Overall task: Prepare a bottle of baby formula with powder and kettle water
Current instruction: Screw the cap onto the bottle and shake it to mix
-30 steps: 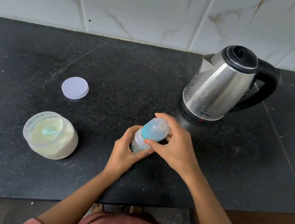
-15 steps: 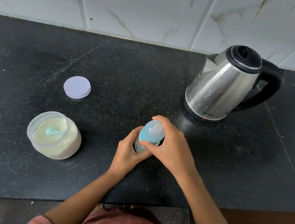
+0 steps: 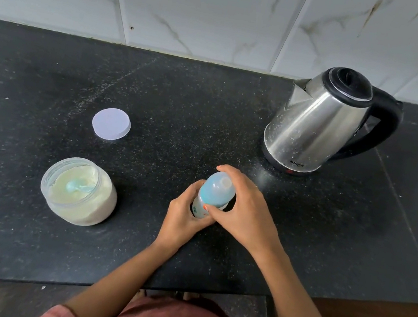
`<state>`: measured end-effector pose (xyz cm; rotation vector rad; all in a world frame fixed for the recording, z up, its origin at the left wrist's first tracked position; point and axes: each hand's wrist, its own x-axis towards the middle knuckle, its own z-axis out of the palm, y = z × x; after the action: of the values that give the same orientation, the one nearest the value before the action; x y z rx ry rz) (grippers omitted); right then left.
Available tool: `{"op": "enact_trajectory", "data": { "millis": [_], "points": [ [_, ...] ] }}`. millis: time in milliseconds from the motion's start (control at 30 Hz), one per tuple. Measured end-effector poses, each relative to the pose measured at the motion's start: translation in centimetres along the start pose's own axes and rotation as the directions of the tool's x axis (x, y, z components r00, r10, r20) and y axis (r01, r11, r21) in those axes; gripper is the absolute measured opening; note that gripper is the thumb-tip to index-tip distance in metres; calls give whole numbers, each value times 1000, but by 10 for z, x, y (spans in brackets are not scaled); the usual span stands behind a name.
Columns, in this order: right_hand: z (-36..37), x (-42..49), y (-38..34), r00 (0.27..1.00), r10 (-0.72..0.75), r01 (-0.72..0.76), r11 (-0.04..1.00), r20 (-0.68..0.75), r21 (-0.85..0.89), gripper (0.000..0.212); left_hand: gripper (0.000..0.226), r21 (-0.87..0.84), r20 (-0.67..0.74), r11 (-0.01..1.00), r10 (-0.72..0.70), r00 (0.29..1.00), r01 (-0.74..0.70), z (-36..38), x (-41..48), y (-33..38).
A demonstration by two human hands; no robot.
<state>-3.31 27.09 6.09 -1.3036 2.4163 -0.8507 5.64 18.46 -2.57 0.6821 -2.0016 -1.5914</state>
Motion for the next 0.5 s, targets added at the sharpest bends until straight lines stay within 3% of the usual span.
{"op": "enact_trajectory", "data": {
  "millis": [233,367,433,500],
  "points": [
    [3,3,0,999,0,-2,998,-38,-62,65,61,20,-11,1000,9,1000,-9,0,0,-1],
    [9,0,-5,992,66,-76,993,-109,-87,72,63,13,-25,1000,11,1000,-11,0,0,2],
    [10,1,-3,992,105,-111,991,-75,-70,81,63,8,-18,1000,13,1000,-13,0,0,2],
    [6,1,3,992,120,-122,990,31,68,94,63,-3,-5,1000,2,1000,-2,0,0,0]
  ]
}}
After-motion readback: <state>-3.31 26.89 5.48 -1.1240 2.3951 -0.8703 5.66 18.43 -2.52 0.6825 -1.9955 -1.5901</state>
